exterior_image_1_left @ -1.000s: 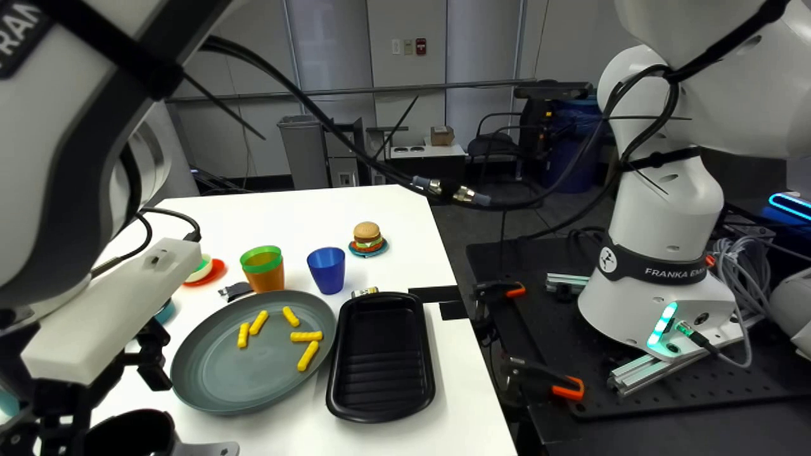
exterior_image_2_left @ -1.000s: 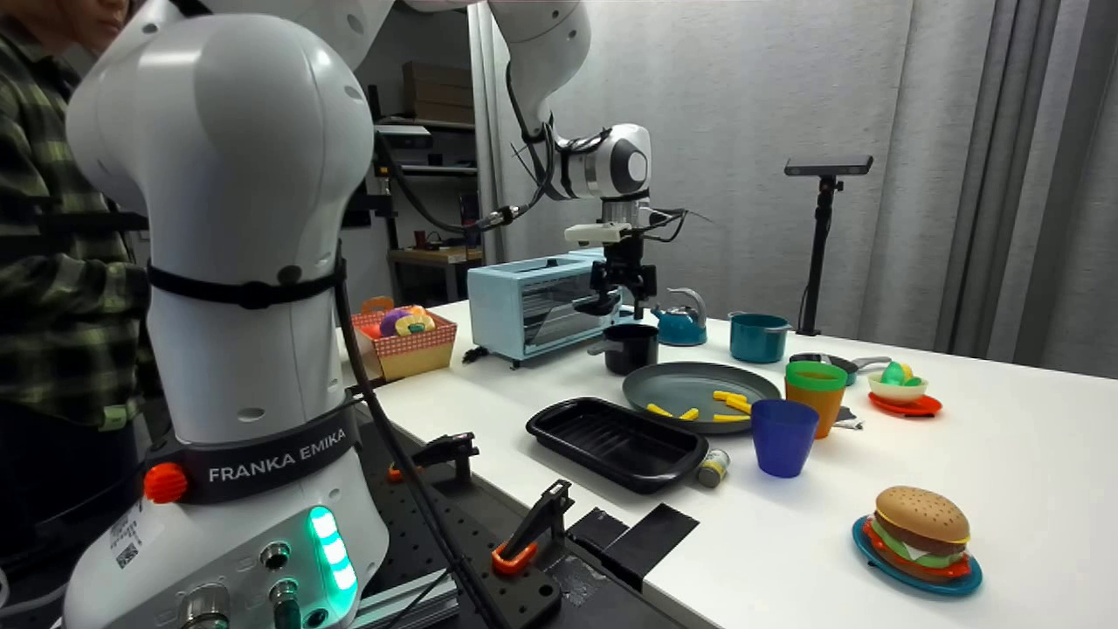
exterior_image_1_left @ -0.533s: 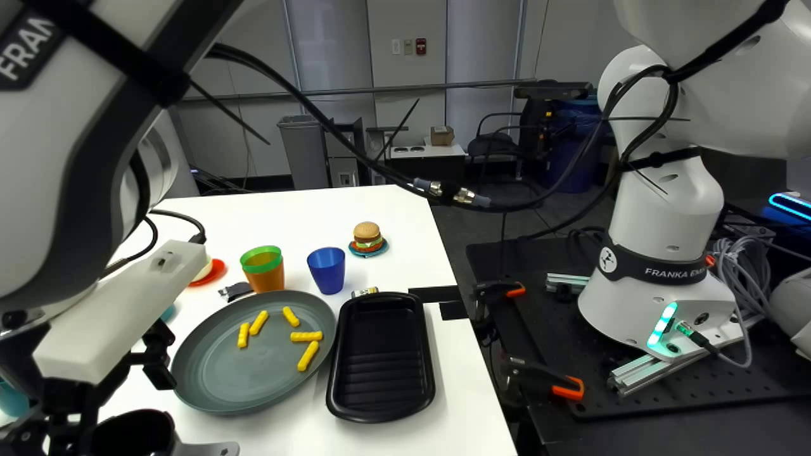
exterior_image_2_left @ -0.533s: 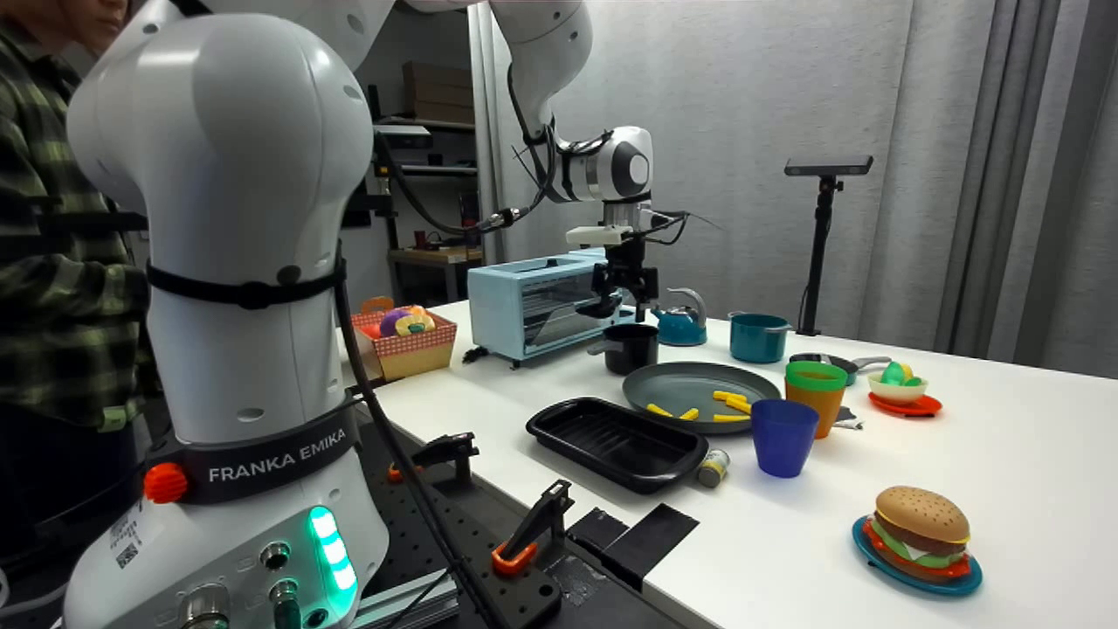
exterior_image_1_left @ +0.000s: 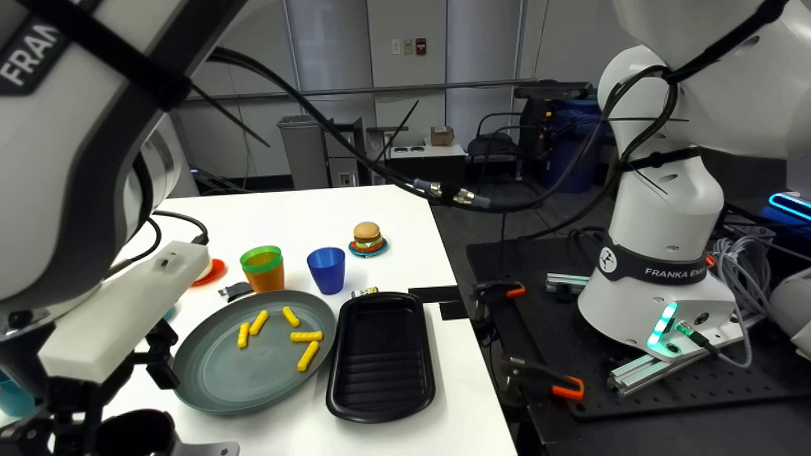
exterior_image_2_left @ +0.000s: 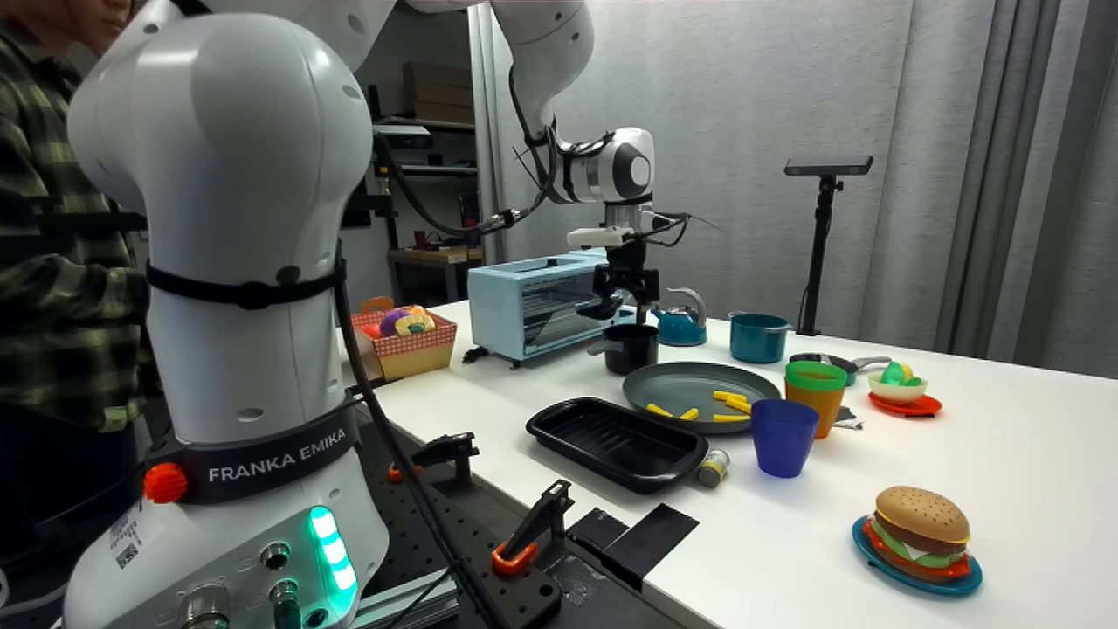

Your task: Open the microwave door

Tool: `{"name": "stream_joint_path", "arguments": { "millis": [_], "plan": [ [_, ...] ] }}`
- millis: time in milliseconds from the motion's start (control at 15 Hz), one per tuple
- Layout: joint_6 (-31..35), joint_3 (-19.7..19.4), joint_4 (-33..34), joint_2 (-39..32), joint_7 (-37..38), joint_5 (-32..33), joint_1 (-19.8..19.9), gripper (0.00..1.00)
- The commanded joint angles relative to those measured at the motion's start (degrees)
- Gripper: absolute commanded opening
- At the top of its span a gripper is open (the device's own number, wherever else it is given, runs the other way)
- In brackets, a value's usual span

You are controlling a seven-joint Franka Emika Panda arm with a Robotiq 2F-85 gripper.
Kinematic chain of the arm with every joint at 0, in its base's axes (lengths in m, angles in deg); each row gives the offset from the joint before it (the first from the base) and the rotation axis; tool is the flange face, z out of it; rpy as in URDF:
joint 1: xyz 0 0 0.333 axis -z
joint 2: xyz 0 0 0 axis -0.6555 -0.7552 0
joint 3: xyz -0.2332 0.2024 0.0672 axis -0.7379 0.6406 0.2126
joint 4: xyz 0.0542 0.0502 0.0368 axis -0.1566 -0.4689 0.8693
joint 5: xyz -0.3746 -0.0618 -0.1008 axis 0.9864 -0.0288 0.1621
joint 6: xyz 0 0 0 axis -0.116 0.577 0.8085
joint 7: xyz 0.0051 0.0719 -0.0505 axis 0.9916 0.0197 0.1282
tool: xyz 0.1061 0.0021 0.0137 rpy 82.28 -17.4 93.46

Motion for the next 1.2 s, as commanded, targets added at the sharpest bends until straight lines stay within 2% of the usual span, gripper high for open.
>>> {"name": "stream_joint_path", "arguments": {
  "millis": [0,1133],
  "plan": [
    [0.91,-0.69,-1.07,0.47,-0.09,-0.65,1.00,1.00],
    [-0.26,0.11,-0.47,1.99,0.43,-0.50,-0.22,1.00]
  ]
}}
